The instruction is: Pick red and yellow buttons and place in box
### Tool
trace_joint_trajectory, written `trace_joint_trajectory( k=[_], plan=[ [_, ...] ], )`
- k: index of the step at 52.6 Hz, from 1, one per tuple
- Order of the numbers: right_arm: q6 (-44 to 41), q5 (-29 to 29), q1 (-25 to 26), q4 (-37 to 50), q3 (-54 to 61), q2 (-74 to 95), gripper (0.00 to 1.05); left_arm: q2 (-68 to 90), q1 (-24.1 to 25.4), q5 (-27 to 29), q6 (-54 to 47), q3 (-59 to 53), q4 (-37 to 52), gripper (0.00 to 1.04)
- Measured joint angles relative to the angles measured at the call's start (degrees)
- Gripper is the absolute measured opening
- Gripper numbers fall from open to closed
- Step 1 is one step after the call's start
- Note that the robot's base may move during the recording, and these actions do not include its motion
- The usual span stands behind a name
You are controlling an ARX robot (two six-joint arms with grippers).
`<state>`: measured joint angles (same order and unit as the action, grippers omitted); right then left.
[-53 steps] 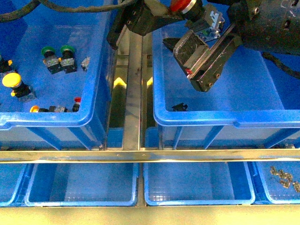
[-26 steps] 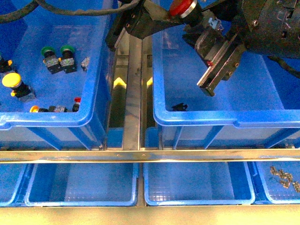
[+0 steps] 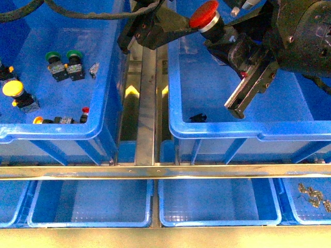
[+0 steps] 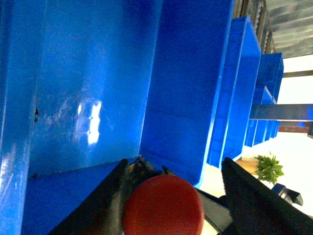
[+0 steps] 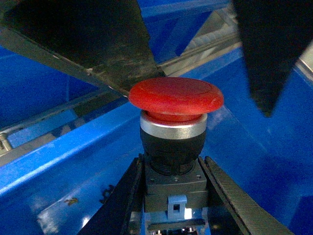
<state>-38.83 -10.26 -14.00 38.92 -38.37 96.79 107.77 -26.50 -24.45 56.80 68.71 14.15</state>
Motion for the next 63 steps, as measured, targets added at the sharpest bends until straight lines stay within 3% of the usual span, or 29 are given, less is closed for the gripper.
trace_joint_trajectory(
  k=[5, 12, 33, 50, 63],
  plan=[
    [-0.31, 0.07, 0.04, -0.66, 0.74, 0.02, 0.27, -0.39, 0.26, 0.72, 0.20, 0.00, 1.84, 0.79],
    [-0.72, 0.04, 0.22, -1.03, 1.60, 0.02, 0.27, -1.84, 1.20, 2.10, 0.28, -0.33, 1.64, 0.98],
    [-1.38, 0.17, 0.24, -2.12, 1.60, 0.02, 0.27, -10.78, 7.34, 5.68, -3.04, -12.28, -1.53, 0.97],
    [-0.94, 1.88, 1.84, -3.87, 0.79, -1.68, 0.27, -26.62, 11.98, 18.97, -19.37, -27.34, -2.43, 0.97],
    [2.01, 3.41, 2.91, -9.07, -2.01, -7.08, 0.27, -45.29, 21.49, 19.47, -31.78, -43.28, -5.44, 0.97]
  ],
)
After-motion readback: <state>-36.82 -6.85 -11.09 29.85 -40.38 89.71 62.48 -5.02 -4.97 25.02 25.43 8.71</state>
